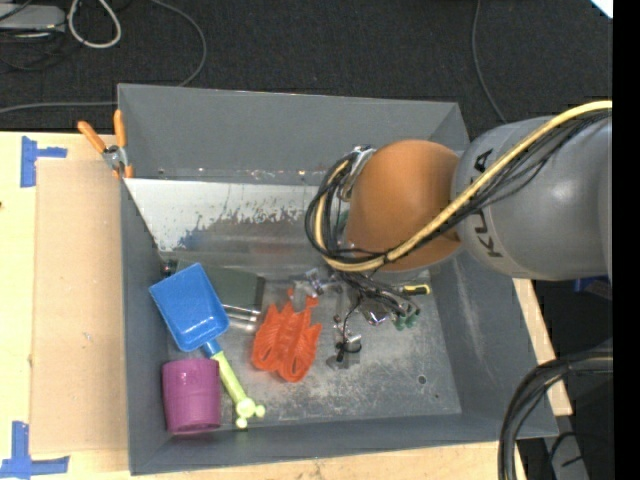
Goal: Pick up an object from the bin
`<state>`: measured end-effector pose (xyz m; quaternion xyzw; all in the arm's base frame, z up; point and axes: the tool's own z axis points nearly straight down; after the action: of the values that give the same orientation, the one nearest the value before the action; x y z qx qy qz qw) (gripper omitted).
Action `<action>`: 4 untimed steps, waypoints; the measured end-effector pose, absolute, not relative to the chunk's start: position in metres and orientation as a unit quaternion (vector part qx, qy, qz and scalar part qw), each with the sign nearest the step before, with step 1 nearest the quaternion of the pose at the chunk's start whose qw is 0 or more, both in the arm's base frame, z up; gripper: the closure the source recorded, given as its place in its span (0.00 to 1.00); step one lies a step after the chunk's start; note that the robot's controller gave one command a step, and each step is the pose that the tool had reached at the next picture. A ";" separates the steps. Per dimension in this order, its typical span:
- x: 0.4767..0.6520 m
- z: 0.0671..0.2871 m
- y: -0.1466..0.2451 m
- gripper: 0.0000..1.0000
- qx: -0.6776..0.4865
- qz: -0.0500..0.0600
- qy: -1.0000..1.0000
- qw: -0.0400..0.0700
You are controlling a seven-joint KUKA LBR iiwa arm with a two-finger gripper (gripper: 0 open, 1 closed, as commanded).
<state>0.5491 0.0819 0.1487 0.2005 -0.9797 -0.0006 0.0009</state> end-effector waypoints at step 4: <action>0.550 0.071 0.101 1.00 0.400 -0.003 -0.916 0.005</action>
Offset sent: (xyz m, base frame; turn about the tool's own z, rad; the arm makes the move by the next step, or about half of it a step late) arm -0.0064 0.0170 -0.0787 -0.3570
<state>0.5502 0.1007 0.0714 0.4003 -0.9164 -0.0030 0.0047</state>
